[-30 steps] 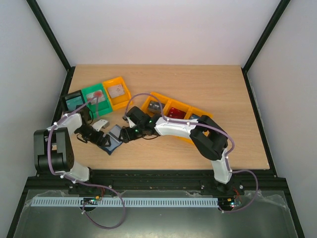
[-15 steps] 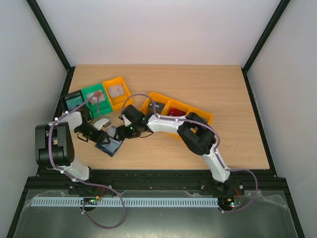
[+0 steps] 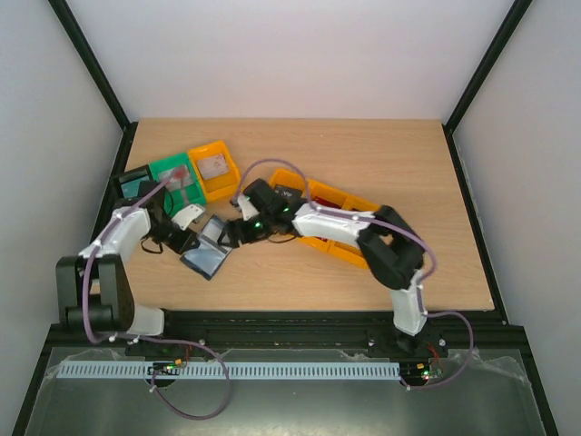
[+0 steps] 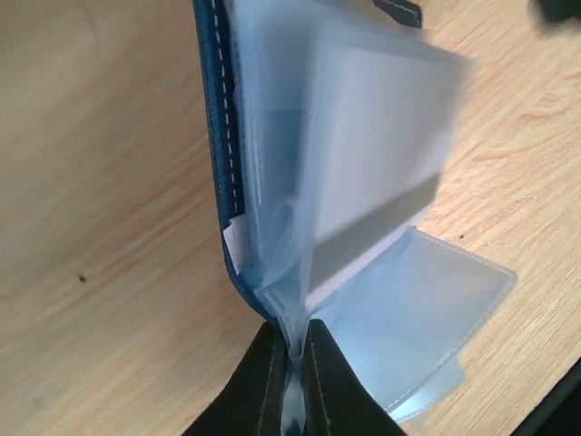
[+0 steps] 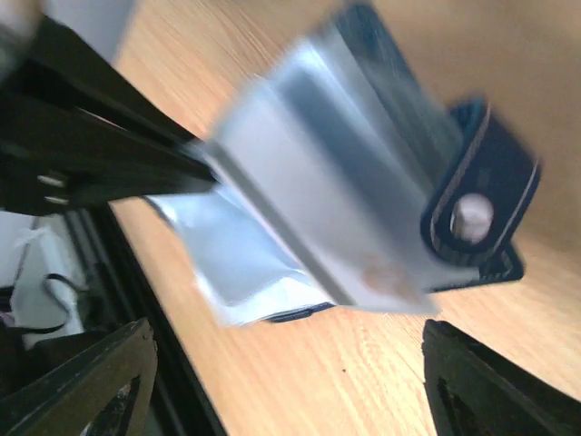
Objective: Take the credit cards out of the card holder
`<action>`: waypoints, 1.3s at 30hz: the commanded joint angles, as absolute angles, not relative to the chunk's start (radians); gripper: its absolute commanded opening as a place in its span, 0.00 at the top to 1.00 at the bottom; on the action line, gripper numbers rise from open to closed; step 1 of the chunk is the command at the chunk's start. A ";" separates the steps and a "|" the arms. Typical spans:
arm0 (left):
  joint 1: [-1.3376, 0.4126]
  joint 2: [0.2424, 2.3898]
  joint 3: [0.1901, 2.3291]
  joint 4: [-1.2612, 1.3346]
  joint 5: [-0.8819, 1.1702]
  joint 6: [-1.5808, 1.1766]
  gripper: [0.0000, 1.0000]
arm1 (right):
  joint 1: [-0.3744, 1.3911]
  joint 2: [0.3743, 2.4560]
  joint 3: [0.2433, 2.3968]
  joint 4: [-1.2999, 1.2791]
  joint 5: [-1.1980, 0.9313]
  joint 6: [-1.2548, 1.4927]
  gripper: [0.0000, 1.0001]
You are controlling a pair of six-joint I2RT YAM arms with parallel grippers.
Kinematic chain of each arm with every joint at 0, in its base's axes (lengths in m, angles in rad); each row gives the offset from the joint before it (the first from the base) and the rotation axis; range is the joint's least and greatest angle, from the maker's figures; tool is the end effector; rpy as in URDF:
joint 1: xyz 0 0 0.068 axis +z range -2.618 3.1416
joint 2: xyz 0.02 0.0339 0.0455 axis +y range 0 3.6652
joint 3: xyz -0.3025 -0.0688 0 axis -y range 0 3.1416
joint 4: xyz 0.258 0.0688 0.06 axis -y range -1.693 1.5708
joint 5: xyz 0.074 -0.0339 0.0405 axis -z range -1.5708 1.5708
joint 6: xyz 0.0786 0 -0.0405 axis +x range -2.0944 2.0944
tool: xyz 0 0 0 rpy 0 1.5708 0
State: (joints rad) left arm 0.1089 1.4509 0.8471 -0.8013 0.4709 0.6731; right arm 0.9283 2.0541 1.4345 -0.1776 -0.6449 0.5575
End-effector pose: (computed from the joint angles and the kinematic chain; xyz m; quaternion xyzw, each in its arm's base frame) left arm 0.2564 -0.0078 0.1747 0.2883 0.9254 -0.1843 0.1630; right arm 0.2624 0.4295 0.1825 -0.2794 0.8413 0.4582 0.0650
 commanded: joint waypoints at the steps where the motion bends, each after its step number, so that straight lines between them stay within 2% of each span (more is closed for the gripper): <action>1: -0.013 1.281 0.868 -0.799 0.365 0.735 0.98 | 0.866 1.804 1.370 -0.172 -0.667 0.364 0.20; 4: -0.091 1.209 0.910 -0.849 0.362 0.768 0.98 | 0.834 1.693 1.300 -0.197 -0.665 0.250 0.15; 11: -0.273 1.220 1.157 -1.088 0.339 0.722 0.98 | 0.821 1.513 1.218 -0.243 -0.677 0.054 0.01; 17: -0.318 1.230 1.362 -1.283 0.449 0.752 0.98 | 0.822 1.406 1.163 -0.194 -0.739 -0.010 0.01; 21: -0.330 1.196 1.412 -1.295 0.462 0.776 0.98 | 0.821 1.390 1.176 -0.261 -0.729 -0.063 0.01; 25: -0.345 1.182 1.420 -1.294 0.422 0.795 0.98 | 0.821 1.365 1.154 -0.199 -0.842 -0.025 0.01; 27: -0.360 1.182 1.428 -1.295 0.416 0.798 0.98 | 0.821 1.378 1.162 -0.173 -0.881 0.008 0.06; 30: -0.372 1.189 1.446 -1.294 0.415 0.801 0.98 | 0.822 1.418 1.200 -0.168 -0.897 0.038 0.26; 32: -0.376 1.189 1.455 -1.294 0.413 0.805 0.98 | 0.821 1.447 1.219 -0.156 -0.909 0.065 0.48; 35: -0.378 1.182 1.460 -1.294 0.403 0.808 0.98 | 0.821 1.467 1.237 -0.155 -0.935 0.076 0.92; 36: -0.377 1.176 1.458 -1.294 0.399 0.810 0.98 | 0.822 1.465 1.236 -0.151 -0.935 0.080 0.98; 39: -0.378 1.155 1.442 -1.288 0.386 0.814 0.98 | 0.820 1.450 1.223 -0.130 -0.924 0.102 0.98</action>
State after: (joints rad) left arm -0.3729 1.1904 1.4315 -1.2720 0.3977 0.7975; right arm 0.8185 1.4628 1.2030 -0.1799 -0.9024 0.0650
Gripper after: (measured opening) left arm 0.027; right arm 0.032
